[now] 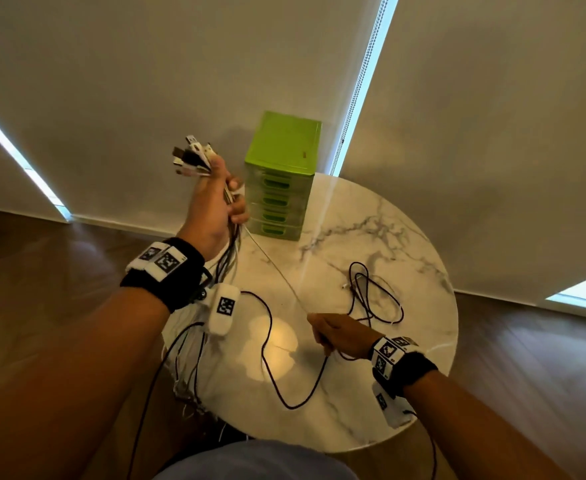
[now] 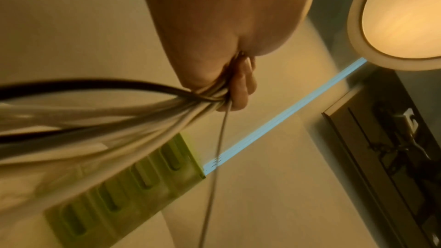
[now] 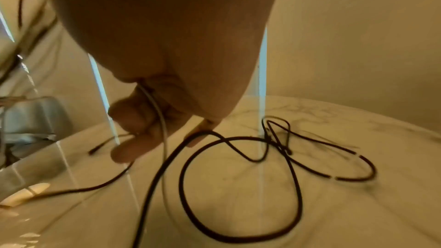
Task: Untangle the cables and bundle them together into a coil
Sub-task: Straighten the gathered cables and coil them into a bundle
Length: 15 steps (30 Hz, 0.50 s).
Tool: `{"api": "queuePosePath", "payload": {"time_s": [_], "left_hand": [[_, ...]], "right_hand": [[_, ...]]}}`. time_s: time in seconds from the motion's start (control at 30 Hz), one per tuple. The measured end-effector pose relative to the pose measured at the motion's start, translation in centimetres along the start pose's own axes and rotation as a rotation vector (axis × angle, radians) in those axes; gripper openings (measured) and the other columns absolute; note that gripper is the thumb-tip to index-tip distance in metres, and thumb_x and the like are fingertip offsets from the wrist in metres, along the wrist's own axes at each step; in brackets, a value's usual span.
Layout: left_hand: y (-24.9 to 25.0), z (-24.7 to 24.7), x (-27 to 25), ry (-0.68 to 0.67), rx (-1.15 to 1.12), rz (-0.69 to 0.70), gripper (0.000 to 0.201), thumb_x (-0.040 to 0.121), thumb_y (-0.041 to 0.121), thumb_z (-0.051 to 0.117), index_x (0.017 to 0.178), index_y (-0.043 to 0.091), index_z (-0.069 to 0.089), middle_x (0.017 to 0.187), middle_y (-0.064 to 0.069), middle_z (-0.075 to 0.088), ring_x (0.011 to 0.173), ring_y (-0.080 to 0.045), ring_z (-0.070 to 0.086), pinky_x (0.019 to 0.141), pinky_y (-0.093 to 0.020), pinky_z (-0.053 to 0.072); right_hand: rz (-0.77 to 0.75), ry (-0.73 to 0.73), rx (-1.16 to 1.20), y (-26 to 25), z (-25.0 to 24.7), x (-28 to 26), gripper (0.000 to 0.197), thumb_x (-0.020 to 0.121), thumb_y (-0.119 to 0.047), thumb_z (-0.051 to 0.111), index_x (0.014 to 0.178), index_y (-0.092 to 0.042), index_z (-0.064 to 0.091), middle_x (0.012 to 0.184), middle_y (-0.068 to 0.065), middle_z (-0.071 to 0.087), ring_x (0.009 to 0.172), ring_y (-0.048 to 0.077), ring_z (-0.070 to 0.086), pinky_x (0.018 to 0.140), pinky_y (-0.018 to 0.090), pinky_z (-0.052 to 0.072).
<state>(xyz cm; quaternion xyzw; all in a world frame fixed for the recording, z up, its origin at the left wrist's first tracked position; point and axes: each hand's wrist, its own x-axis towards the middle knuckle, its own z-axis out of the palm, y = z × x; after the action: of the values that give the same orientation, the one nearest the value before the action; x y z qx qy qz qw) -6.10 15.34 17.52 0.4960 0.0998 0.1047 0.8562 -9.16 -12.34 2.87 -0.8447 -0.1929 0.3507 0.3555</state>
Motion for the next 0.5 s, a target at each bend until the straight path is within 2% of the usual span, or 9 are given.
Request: {"api": "queuePosePath", "payload": {"time_s": [0.1, 0.2, 0.27, 0.37, 0.5], "left_hand": [[1.0, -0.6, 0.2, -0.058, 0.044, 0.015, 0.037, 0.106, 0.049, 0.034, 0.081, 0.023, 0.04, 0.068, 0.007, 0.042, 0.045, -0.006, 0.028, 0.045, -0.022, 0.027], [-0.6, -0.7, -0.5, -0.186, 0.203, -0.02, 0.04, 0.104, 0.053, 0.036, 0.08, 0.022, 0.043, 0.069, 0.005, 0.047, 0.049, -0.01, 0.034, 0.051, -0.026, 0.032], [-2.3, -0.4, -1.2, -0.243, 0.372, -0.039, 0.046, 0.101, 0.059, 0.036, 0.079, 0.021, 0.047, 0.069, 0.003, 0.05, 0.052, -0.013, 0.038, 0.056, -0.032, 0.037], [-4.2, 0.5, -2.5, -0.239, 0.515, -0.085, 0.051, 0.105, 0.055, 0.03, 0.082, 0.015, 0.05, 0.07, -0.001, 0.053, 0.054, -0.013, 0.042, 0.059, -0.033, 0.039], [-5.2, 1.5, -3.5, -0.234, 0.619, -0.093, 0.053, 0.106, 0.053, 0.028, 0.092, 0.011, 0.055, 0.069, 0.0, 0.052, 0.057, -0.014, 0.044, 0.059, -0.028, 0.04]], "right_hand": [[-0.005, 0.161, 0.035, 0.5, -0.7, 0.1, 0.05, 0.105, -0.051, 0.036, 0.077, -0.014, 0.055, 0.064, -0.001, 0.059, 0.062, 0.025, 0.065, 0.074, 0.04, 0.054], [-0.058, 0.366, 0.062, -2.4, -2.1, 0.9, 0.047, 0.104, -0.052, 0.04, 0.073, -0.019, 0.052, 0.06, 0.001, 0.056, 0.056, 0.029, 0.063, 0.067, 0.042, 0.053], [-0.129, 0.453, 0.129, -5.2, -2.9, 1.3, 0.043, 0.104, -0.053, 0.041, 0.069, -0.029, 0.049, 0.059, -0.007, 0.052, 0.053, 0.02, 0.054, 0.063, 0.043, 0.048], [-0.243, 0.521, 0.101, -8.9, -3.6, 1.5, 0.038, 0.107, -0.043, 0.039, 0.072, -0.031, 0.047, 0.067, -0.01, 0.052, 0.061, 0.01, 0.05, 0.068, 0.04, 0.047], [-0.37, 0.469, 0.024, -12.1, -3.2, 1.1, 0.035, 0.109, -0.036, 0.038, 0.076, -0.039, 0.05, 0.071, -0.012, 0.053, 0.064, 0.001, 0.05, 0.066, 0.022, 0.04]]}}
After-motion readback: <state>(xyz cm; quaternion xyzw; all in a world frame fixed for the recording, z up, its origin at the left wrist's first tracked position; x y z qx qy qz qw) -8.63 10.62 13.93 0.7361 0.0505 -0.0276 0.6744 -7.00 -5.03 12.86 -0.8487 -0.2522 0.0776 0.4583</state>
